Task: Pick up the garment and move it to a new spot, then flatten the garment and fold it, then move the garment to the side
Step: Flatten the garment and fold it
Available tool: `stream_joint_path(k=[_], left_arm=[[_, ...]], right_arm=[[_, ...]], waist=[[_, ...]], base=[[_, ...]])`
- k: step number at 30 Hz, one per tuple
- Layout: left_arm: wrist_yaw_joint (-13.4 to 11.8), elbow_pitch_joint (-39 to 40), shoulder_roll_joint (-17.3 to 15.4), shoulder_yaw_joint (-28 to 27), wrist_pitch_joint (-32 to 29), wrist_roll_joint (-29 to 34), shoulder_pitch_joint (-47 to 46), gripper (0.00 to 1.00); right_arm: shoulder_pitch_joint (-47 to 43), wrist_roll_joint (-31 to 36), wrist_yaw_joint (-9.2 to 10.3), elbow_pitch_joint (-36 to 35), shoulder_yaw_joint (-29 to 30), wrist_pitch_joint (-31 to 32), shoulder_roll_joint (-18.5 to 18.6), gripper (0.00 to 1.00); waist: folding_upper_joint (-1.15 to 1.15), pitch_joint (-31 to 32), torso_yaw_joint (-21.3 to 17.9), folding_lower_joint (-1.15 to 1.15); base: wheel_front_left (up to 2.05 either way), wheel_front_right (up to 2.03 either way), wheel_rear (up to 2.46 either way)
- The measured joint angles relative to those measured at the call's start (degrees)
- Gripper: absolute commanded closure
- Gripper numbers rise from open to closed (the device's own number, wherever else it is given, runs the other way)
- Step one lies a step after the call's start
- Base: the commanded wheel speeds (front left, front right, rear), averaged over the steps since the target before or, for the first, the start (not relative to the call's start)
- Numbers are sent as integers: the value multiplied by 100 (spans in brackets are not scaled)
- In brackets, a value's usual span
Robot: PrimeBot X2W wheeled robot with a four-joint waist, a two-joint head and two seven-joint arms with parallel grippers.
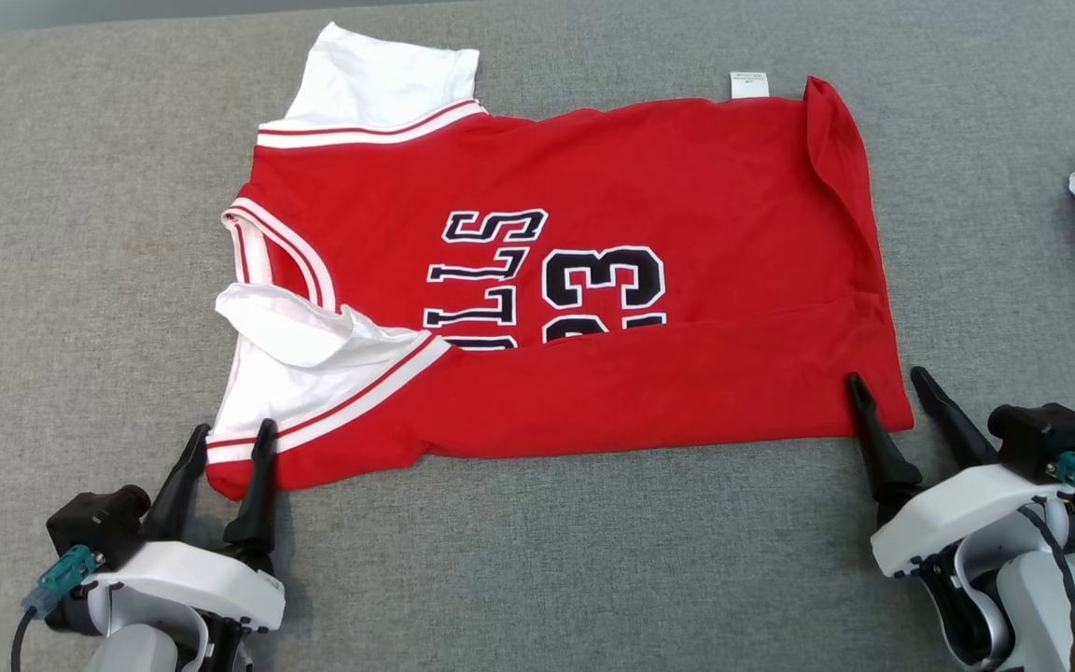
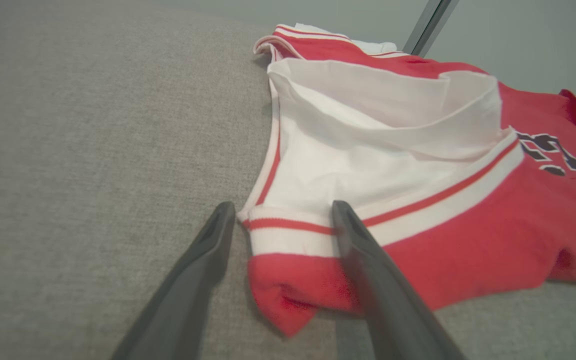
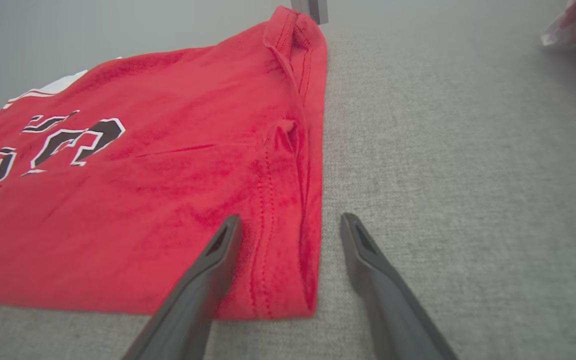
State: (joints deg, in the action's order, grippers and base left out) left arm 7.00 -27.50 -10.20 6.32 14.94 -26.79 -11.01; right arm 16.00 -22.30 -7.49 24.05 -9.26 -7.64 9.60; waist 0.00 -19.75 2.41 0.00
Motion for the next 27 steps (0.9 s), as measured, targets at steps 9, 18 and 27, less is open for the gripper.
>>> stream_joint_path(k=[9,18,27], left_arm=[[33,-538,-85,399,-49,-546,-370,100],[34,-243,-323,768,-402,-1167,-337,100],[-294,853,-593,697,-1069,-1449,639,100]], right_arm=[[272,-290,0,402,-199,57,24,93],[65,-568,-3,221,-210,108,78,100],[-1031,-553,-3,-675,152,388,87,100]], waist=[[0,-19,-27,0],[0,71,-37,0],[0,333,-146,0]], base=[[0,0,0],[0,0,0],[0,0,0]])
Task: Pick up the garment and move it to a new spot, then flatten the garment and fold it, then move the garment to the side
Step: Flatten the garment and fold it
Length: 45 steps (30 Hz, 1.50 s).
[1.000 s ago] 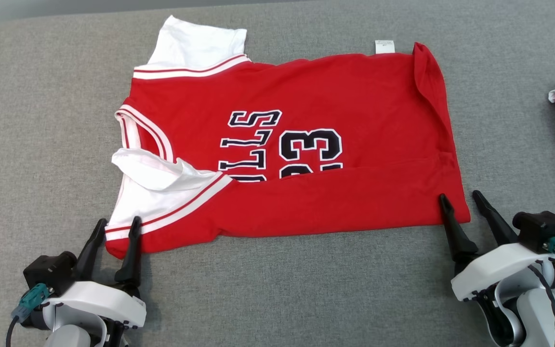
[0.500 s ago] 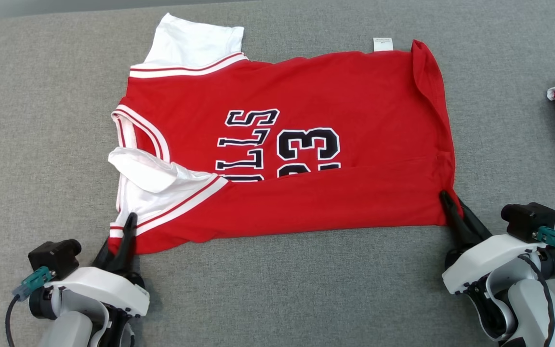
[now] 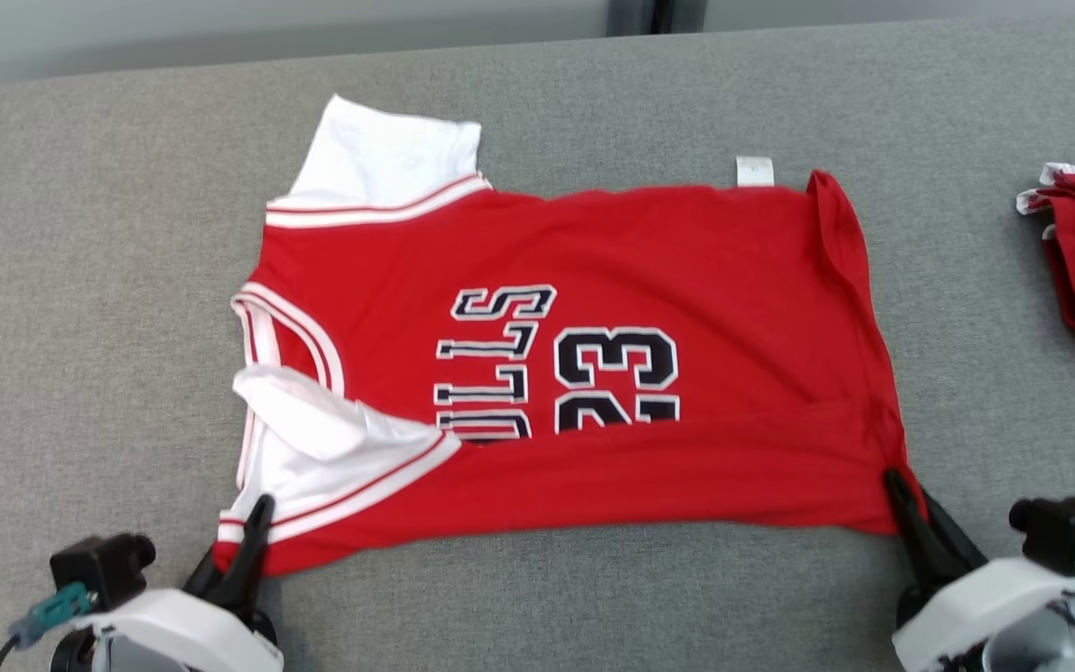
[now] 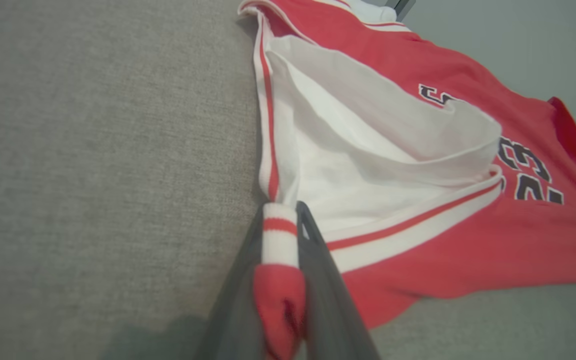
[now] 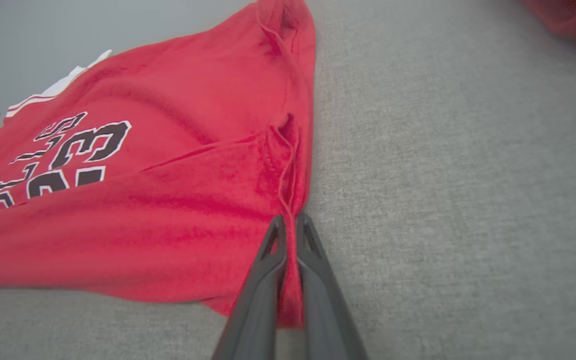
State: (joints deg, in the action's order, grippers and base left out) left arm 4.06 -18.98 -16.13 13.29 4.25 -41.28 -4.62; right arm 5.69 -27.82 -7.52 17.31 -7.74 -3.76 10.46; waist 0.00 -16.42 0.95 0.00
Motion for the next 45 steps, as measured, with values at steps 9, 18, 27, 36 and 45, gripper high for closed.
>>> stream_joint_path(k=[9,18,27,36,45], left_arm=[[-568,1300,-88,29,-414,-11,766,75],[-944,1536,-15,-2,168,506,546,0],[-1074,1538,-182,-91,698,1018,-37,0],[-1317,1812,-188,0,577,1148,10,0],[-1124,1985,-386,-18,511,1220,-850,0]], right_arm=[[-540,404,1,-536,447,375,-181,0],[-353,732,2,-888,775,176,-247,0],[-33,1085,2,-1768,956,-101,-383,0],[-165,1160,2,-2083,989,30,-513,0],[-96,1120,2,-2192,980,101,-544,0]], waist=[[0,87,-38,0],[0,164,-56,0],[0,235,-117,0],[0,268,-114,0],[0,50,-140,0]], base=[[0,0,0],[0,0,0],[0,0,0],[0,0,0],[0,0,0]])
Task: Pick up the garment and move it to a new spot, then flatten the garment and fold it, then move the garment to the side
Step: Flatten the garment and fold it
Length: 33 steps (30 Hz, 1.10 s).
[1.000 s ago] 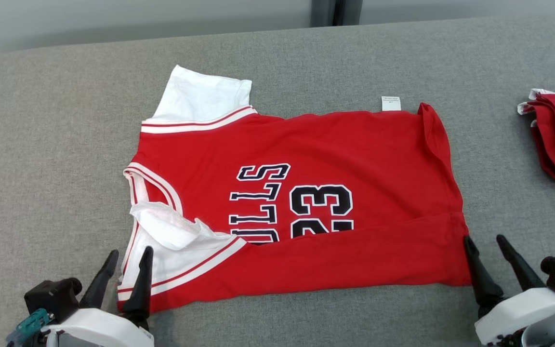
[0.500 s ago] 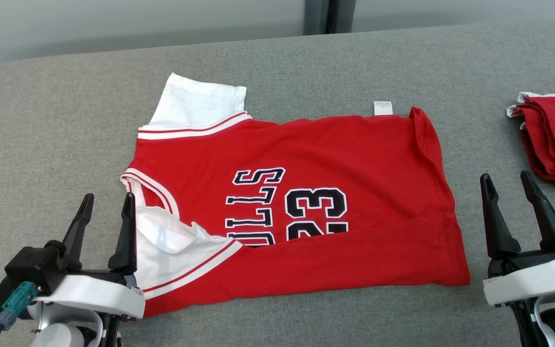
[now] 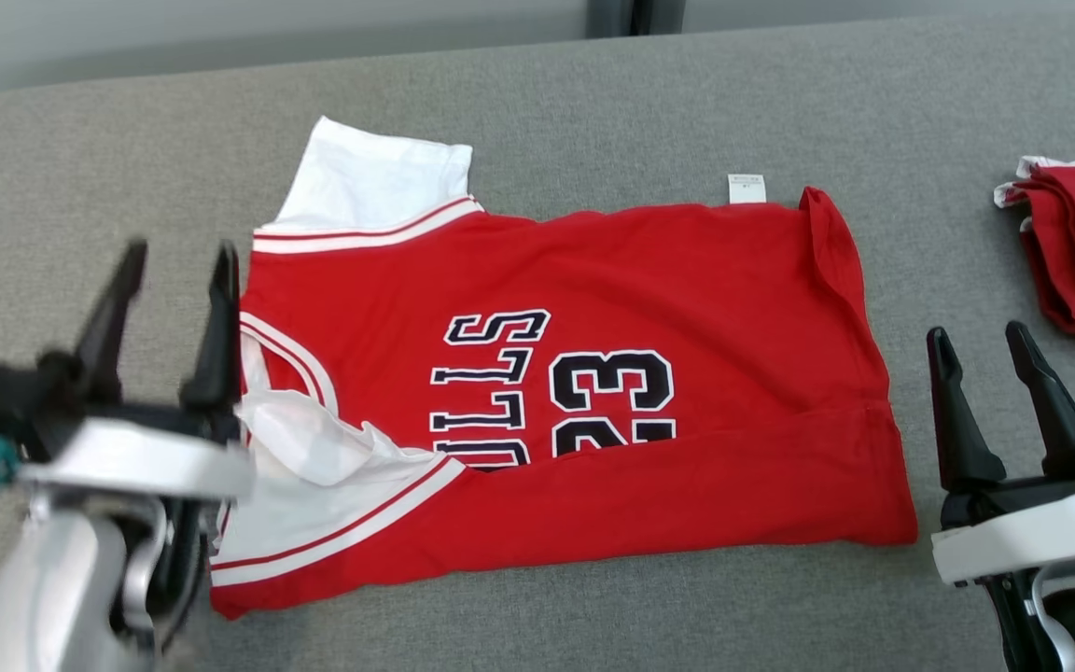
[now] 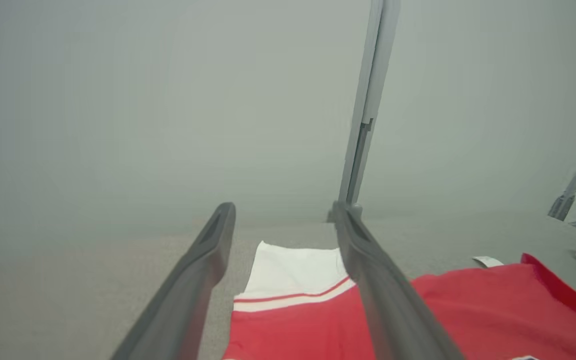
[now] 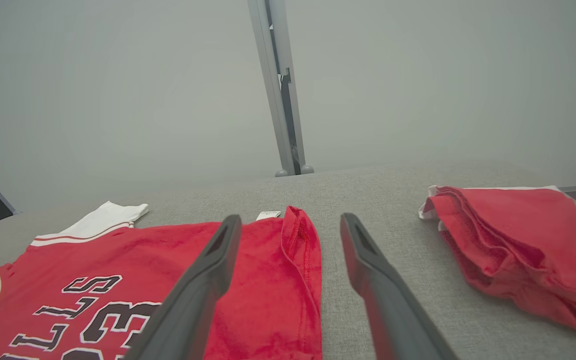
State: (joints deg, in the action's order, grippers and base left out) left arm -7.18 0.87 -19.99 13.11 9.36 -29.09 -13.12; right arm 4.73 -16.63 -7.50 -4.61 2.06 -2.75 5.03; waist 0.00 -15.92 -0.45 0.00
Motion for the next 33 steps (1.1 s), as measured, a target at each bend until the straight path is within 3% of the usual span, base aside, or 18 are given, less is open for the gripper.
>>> stream_joint_path(k=[7,17,25,33], left_arm=[[552,-911,-67,165,-314,57,-2046,0],[1282,-3740,-102,314,-657,-226,-3962,0],[1445,-5144,-304,639,-1180,-454,-4810,0],[1461,-5620,-396,936,-1441,-761,-5249,0]], right_arm=[[394,-33,0,24,-236,12,-26,0],[892,-151,0,328,-675,-248,-92,0],[1102,-209,0,511,-939,-387,-114,0],[1207,-253,0,568,-928,-441,-62,0]], waist=[[0,-412,-219,0],[0,-1236,-761,0],[0,-1778,-1147,0],[0,-1984,-1245,0]], base=[[0,0,0],[0,0,0],[0,0,0],[0,0,0]])
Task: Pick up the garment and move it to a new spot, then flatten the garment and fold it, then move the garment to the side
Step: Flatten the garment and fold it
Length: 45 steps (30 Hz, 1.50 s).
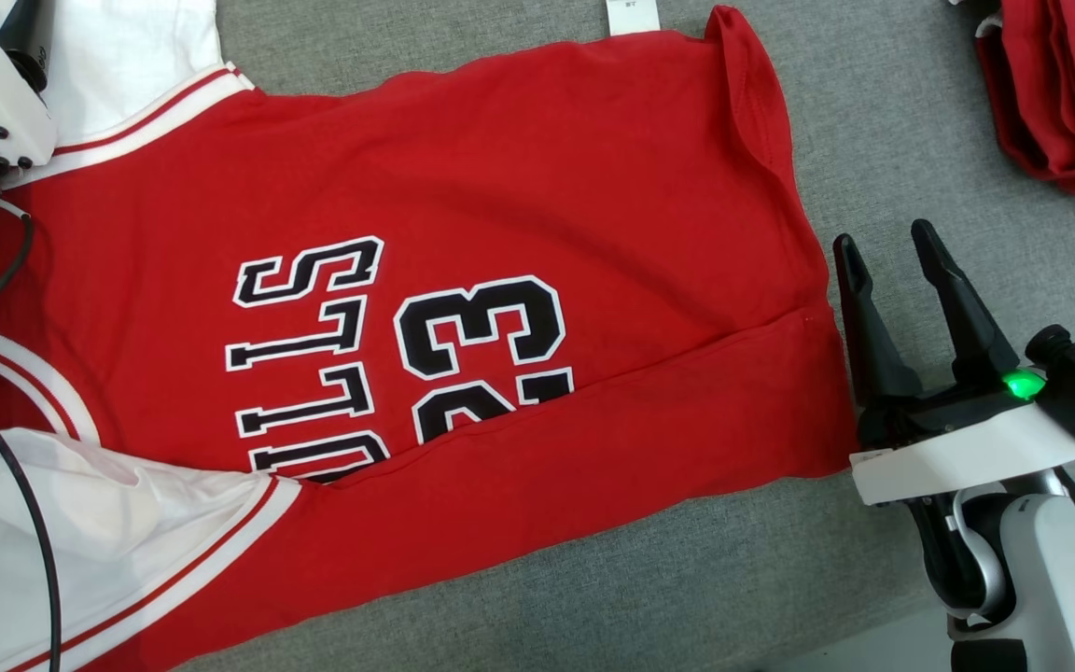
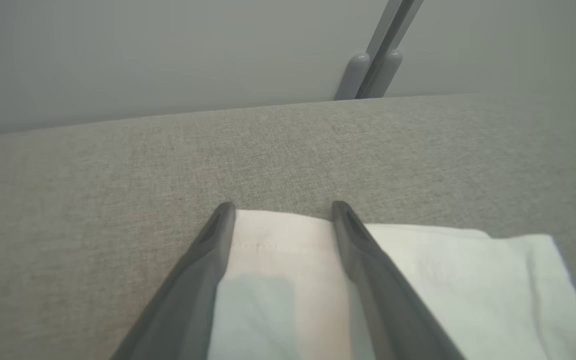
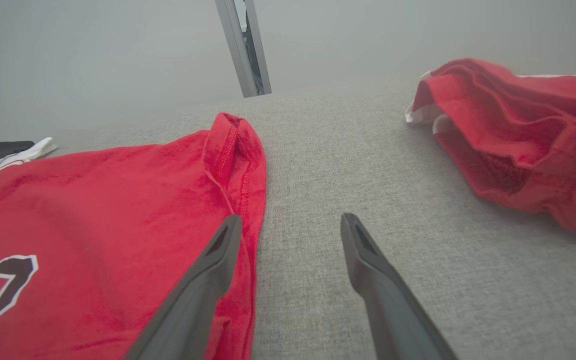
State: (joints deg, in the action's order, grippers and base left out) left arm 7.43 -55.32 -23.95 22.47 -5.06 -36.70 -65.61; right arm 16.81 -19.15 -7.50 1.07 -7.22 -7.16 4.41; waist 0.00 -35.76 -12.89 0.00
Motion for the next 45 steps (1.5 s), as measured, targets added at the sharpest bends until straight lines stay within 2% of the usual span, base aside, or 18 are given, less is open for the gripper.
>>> stream_joint_path(k=[1,3,7,10,16,23,30,31,32,34,42,45], left_arm=[[1,-60,13,18,-30,-46,-44,11],[0,-193,40,43,-74,-114,-98,100],[0,-345,90,187,-178,-166,-159,100],[0,-371,120,268,-21,-172,-170,100],[0,-428,289,450,198,-224,-194,100],[0,-436,611,723,321,-323,-230,100],[0,-426,688,936,481,-470,-294,100],[0,-425,694,967,516,-492,-296,100],[0,-424,704,993,520,-524,-301,100],[0,-405,717,1039,573,-579,-307,100],[0,-148,651,1201,876,-817,-397,100],[0,-5,578,1258,995,-873,-447,100]], right_arm=[[15,-11,0,-2,15,0,16,0],[40,-42,0,-13,46,8,49,0],[195,-42,0,-62,112,76,204,0],[431,-94,0,-113,115,213,346,0],[1553,-523,1,203,81,851,921,0],[2572,-991,0,1042,-929,1642,1419,0],[3119,-1384,0,1619,-1736,2239,1753,0],[3193,-1434,0,1714,-1781,2353,1779,41],[3267,-1466,0,1808,-1830,2453,1813,65],[3395,-1515,0,1922,-1922,2598,1882,100],[3607,-1841,0,2178,-1824,2629,2054,100],[3633,-1951,0,2148,-1683,2450,2119,100]], waist=[[0,-1,9,0],[0,5,29,0],[0,40,80,0],[0,56,116,0],[0,98,265,0],[0,139,628,0],[0,127,820,0],[0,127,831,0],[0,128,842,0],[0,134,869,0],[0,209,1002,0],[0,253,1065,0]], base=[[0,0,0],[0,0,0],[0,0,0],[0,0,0],[0,0,0],[0,0,0],[0,0,0],[0,0,0],[0,0,0],[0,0,0],[0,0,0],[0,0,0]])
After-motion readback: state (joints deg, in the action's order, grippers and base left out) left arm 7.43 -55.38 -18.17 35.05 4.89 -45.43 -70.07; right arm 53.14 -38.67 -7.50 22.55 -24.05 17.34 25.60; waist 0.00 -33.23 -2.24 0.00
